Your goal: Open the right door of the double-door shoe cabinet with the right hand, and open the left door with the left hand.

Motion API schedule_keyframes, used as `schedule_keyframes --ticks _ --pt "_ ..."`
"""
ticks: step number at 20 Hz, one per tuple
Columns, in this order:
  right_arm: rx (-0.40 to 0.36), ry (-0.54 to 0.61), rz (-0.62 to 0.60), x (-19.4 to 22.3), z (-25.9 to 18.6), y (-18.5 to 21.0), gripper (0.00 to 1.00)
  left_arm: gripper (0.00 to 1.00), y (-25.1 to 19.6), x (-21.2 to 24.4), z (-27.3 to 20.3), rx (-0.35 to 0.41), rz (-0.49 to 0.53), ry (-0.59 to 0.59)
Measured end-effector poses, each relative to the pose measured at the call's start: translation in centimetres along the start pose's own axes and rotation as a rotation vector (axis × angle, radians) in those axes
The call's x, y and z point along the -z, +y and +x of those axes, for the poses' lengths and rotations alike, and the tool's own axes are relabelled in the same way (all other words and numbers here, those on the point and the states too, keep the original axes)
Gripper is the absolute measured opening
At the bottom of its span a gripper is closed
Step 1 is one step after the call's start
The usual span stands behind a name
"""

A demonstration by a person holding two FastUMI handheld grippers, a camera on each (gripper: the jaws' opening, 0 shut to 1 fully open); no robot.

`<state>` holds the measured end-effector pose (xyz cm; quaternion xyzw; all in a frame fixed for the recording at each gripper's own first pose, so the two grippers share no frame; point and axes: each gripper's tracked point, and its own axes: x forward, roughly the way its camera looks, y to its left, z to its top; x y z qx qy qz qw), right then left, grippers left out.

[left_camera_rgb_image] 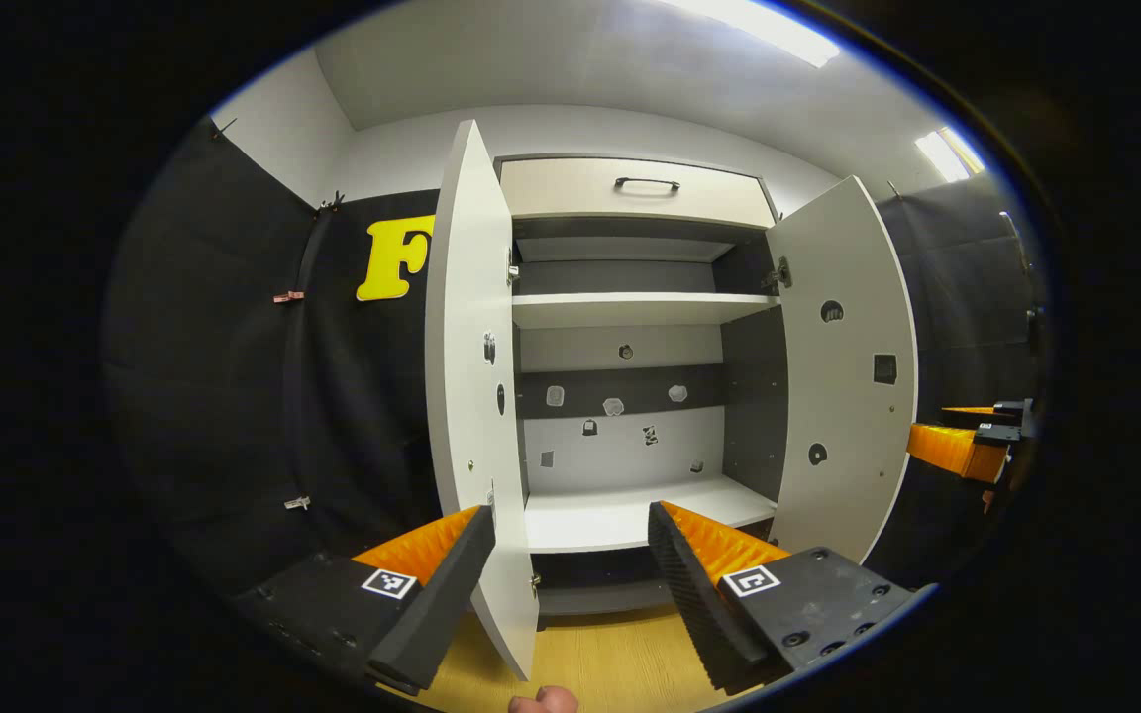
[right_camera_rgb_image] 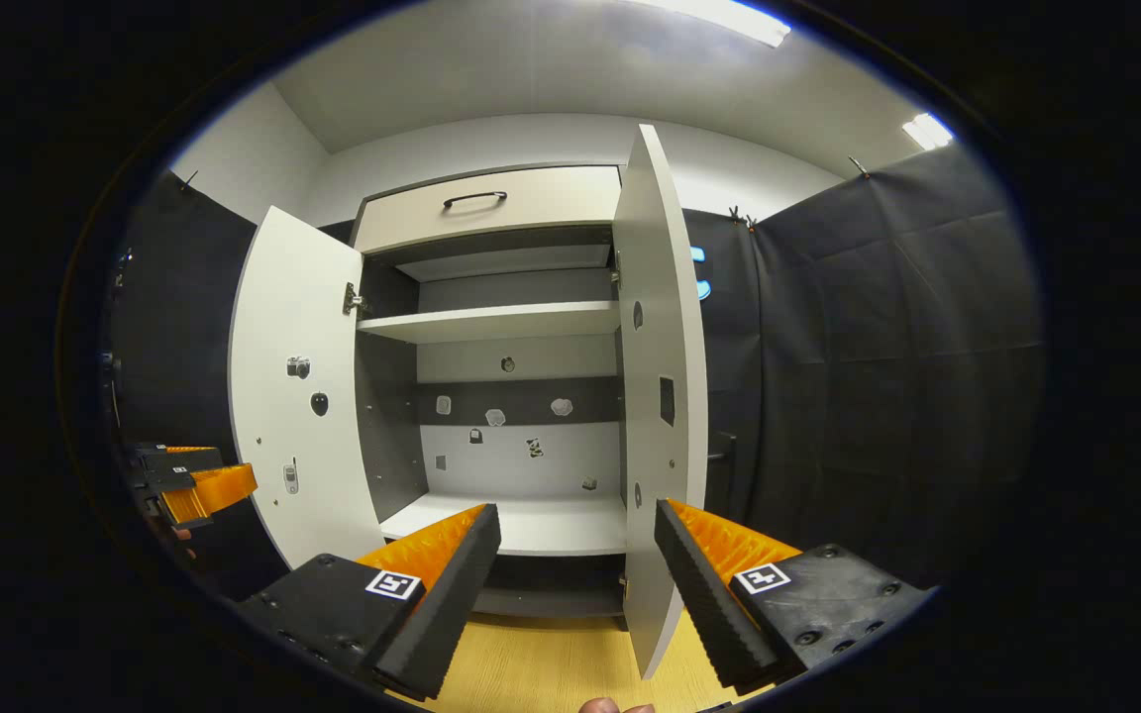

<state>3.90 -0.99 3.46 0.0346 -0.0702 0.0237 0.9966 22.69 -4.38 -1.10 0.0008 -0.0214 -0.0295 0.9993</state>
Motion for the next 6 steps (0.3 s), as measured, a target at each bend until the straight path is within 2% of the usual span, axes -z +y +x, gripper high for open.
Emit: schedule_keyframes --ticks 6 --pt "-0.003 0.001 0.000 -0.04 -0.07 0.07 0.99 0.96 0.05 -0.02 -0.07 -0.003 -0.003 0.000"
